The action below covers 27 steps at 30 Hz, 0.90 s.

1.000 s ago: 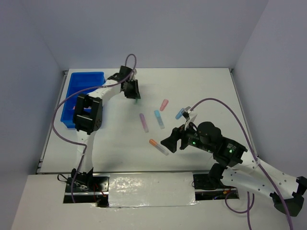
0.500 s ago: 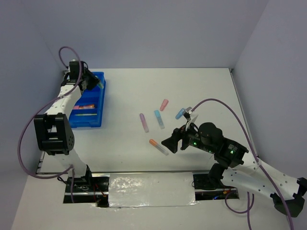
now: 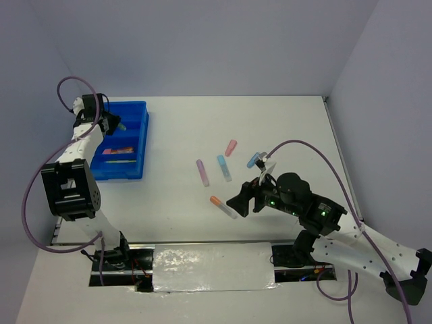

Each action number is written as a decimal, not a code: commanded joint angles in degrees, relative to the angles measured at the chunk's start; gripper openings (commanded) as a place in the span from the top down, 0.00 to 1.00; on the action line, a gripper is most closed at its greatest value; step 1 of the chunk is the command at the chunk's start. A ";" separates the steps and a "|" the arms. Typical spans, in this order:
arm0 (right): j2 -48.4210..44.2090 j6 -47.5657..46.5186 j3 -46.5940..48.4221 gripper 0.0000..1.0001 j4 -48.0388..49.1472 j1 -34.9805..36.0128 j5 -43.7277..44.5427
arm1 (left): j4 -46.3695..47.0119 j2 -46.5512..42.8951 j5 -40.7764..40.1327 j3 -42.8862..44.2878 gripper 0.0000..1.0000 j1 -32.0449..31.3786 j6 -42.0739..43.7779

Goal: Sort the stationery into containers
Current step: Place the stationery in the storage box.

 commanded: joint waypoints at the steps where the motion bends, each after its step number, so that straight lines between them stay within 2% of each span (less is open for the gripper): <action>1: 0.88 -0.05 0.37 0.14 1.15 0.38 -0.92 | 3.79 0.51 -3.39 -1.42 0.82 0.83 -2.09; 5: 1.94 -0.05 0.37 0.14 1.41 0.38 -0.84 | 5.72 1.39 -3.84 -1.69 0.78 1.71 -2.53; 8: 2.73 -0.05 0.46 0.14 1.58 0.38 -0.66 | 6.95 2.61 -3.23 -1.16 0.71 2.42 -2.00; 11: 3.52 0.03 0.02 0.14 2.29 0.38 -0.66 | 7.82 4.37 -1.56 -0.28 0.61 2.94 -1.92; 15: 4.84 0.12 0.02 0.14 2.73 0.38 -0.84 | 7.75 6.22 -1.11 0.07 0.42 3.47 -2.70; 19: 5.89 0.12 0.28 0.14 2.91 0.38 -0.66 | 7.84 7.10 0.46 0.24 0.28 4.35 -3.41; 20: 5.98 0.21 0.37 0.14 2.82 0.38 0.38 | 7.57 6.49 0.73 0.33 0.24 4.44 -3.50; 22: 6.07 1.43 0.28 0.13 2.21 0.38 2.49 | 8.18 4.83 1.60 -0.28 0.22 4.35 -3.67; 24: 6.77 4.33 0.72 0.13 1.24 -0.14 8.90 | 8.19 0.79 2.14 -0.28 0.19 3.65 -2.98; 27: 9.13 6.97 1.77 0.13 0.53 -4.78 9.88 | 5.22 -5.71 -0.75 3.30 0.10 0.14 1.40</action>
